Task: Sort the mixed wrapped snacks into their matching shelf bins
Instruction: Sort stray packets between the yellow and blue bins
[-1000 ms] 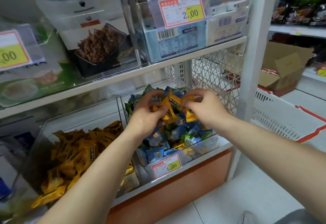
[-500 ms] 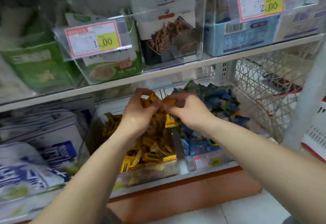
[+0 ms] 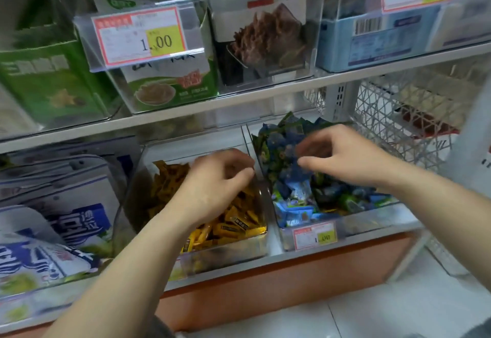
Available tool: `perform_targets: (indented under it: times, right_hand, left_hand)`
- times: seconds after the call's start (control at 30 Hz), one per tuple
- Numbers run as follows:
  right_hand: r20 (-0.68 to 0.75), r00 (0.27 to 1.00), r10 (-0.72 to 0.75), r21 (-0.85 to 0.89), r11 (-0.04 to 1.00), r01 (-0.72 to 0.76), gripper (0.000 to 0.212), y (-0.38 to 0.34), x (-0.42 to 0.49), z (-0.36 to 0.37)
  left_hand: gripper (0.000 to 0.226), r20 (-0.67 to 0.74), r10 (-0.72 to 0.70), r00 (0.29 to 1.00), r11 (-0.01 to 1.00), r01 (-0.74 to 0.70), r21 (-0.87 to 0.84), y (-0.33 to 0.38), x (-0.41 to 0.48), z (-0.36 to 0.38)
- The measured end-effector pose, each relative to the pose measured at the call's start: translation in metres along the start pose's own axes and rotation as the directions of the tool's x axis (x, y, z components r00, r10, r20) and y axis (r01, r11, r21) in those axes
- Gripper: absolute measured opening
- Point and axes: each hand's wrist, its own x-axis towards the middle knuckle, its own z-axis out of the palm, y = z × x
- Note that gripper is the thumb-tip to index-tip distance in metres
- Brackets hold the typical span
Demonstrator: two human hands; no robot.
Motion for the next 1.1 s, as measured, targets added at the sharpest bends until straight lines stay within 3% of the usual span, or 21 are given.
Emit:
perform_targets:
  times: [0.1,0.2,0.3,0.4,0.53,0.8,0.87,0.97,1.1]
  right_hand:
    - [-0.035,0.998,0.060,0.008,0.998,-0.060,0.005,0.031,-0.021,-0.023]
    - [0.052,0.997,0.062,-0.025,0.998,-0.061,0.010,0.045,-0.039,-0.026]
    - [0.286,0.956,0.060,-0.113,0.993,-0.029,0.025,0.046,-0.051,-0.015]
    - [0.431,0.898,0.092,-0.364,0.928,0.079,0.034,0.053,-0.053,-0.010]
    - [0.238,0.966,0.100,-0.566,0.822,0.055,0.030,0.066,-0.053,-0.026]
    - [0.167,0.973,0.160,-0.511,0.858,-0.054,0.023,0.077,-0.058,-0.026]
    - [0.136,0.976,0.169,-0.527,0.847,-0.073,0.023,0.077,-0.059,-0.027]
    - [0.093,0.978,0.185,-0.550,0.829,-0.104,0.031,0.074,-0.059,-0.030]
    - [0.121,0.971,0.204,-0.549,0.829,-0.105,0.037,0.073,-0.063,-0.033]
  left_hand:
    - [0.011,0.068,0.192,0.979,0.981,-0.193,0.011,0.037,0.000,0.034]
    - [0.021,0.224,0.292,0.930,0.945,-0.317,0.083,0.059,0.005,0.071]
    - [0.038,0.399,0.274,0.875,0.915,-0.364,0.171,0.067,0.015,0.099]
    - [0.051,0.557,0.169,0.813,0.908,-0.348,0.232,0.065,0.024,0.115]
    - [0.073,0.622,0.099,0.777,0.935,-0.286,0.209,0.065,0.034,0.132]
    - [0.073,0.779,-0.053,0.625,0.970,-0.154,0.189,0.068,0.059,0.146]
    - [0.086,0.805,-0.050,0.591,0.986,-0.097,0.132,0.066,0.063,0.147]
    - [0.104,0.779,-0.025,0.626,0.991,-0.089,0.103,0.064,0.061,0.157]
    - [0.095,0.724,-0.032,0.689,0.979,-0.124,0.162,0.062,0.060,0.165]
